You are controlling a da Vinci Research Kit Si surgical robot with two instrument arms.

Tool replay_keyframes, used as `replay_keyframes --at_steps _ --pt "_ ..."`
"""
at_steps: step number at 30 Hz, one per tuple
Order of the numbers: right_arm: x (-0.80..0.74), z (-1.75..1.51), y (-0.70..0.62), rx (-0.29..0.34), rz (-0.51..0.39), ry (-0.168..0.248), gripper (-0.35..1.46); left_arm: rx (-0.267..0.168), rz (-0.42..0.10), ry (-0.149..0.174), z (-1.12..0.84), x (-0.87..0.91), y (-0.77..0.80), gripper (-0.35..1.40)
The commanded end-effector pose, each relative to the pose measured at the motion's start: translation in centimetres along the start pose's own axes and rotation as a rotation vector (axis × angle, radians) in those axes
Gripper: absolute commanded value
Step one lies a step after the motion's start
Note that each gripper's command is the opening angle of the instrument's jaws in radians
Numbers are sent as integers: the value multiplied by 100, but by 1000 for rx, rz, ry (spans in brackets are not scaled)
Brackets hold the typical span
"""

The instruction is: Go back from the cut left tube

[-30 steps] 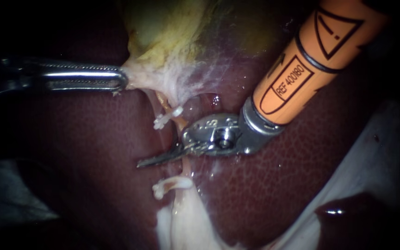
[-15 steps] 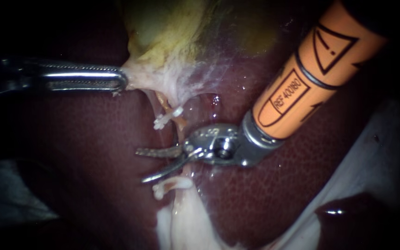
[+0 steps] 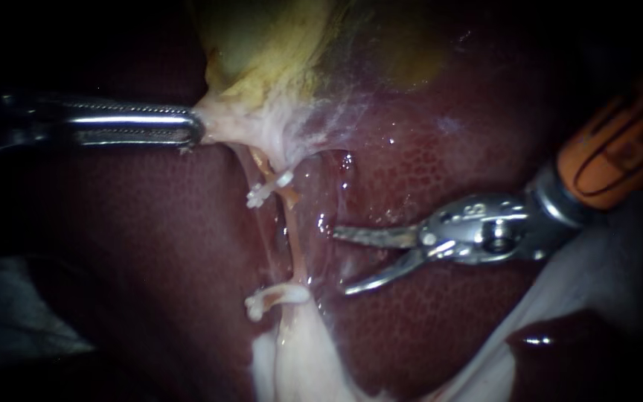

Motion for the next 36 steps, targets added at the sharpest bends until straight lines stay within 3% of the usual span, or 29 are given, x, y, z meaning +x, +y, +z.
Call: replay_keyframes --at_steps 1,3,6,11,17,22,29,36 --pt "-2 -7 1 -26 -32 -39 145 0 0 0 0 0 0 -35" --pt "-4 -23 3 -77 -85 -111 145 0 0 0 0 0 0 -35" --pt "-2 -45 9 -136 -121 -172 145 0 0 0 0 0 0 -35" --pt "3 -66 17 -206 -136 -209 145 0 0 0 1 0 -1 -35" --pt "3 -69 17 -176 -127 -211 145 5 4 1 10 -8 -3 -35" --pt "2 -70 17 -175 -129 -212 145 15 12 7 29 -23 -7 -35" --pt "2 -70 16 -175 -129 -212 145 5 30 -16 52 -42 -8 -35" --pt "1 -71 16 -174 -129 -212 145 5 30 -16 52 -41 -7 -35"
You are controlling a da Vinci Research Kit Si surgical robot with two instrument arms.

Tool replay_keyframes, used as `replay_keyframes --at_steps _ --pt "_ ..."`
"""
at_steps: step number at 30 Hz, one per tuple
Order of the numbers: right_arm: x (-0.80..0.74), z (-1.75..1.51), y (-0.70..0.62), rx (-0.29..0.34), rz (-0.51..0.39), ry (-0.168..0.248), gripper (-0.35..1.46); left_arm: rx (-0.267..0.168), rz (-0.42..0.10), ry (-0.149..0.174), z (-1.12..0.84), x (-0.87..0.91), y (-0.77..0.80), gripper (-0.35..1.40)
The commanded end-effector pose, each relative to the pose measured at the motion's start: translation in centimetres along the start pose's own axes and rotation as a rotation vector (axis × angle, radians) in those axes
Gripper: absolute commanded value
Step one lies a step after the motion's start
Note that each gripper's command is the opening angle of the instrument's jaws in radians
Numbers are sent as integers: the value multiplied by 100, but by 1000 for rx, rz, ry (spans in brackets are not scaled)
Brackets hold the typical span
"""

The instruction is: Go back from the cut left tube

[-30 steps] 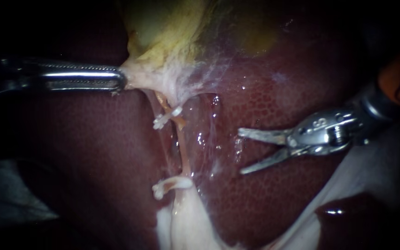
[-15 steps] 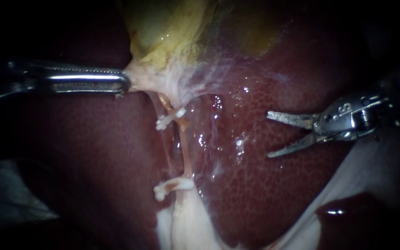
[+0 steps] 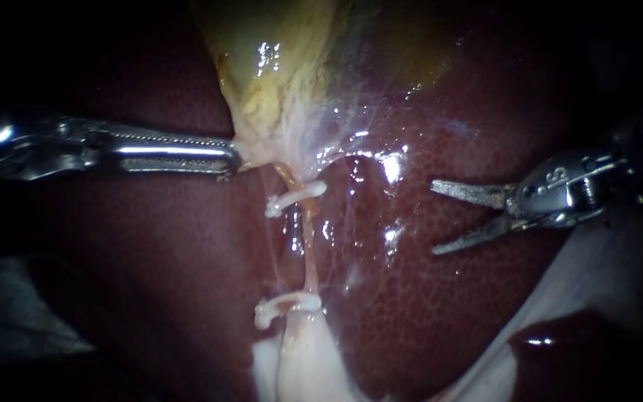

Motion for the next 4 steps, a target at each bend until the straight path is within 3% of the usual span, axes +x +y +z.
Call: replay_keyframes --at_steps 1,4 --pt "0 0 0 3 0 1 145 1 -1 0 -1 1 0 -35" --pt "1 1 0 15 0 3 145 0 -1 0 -2 2 0 -35"
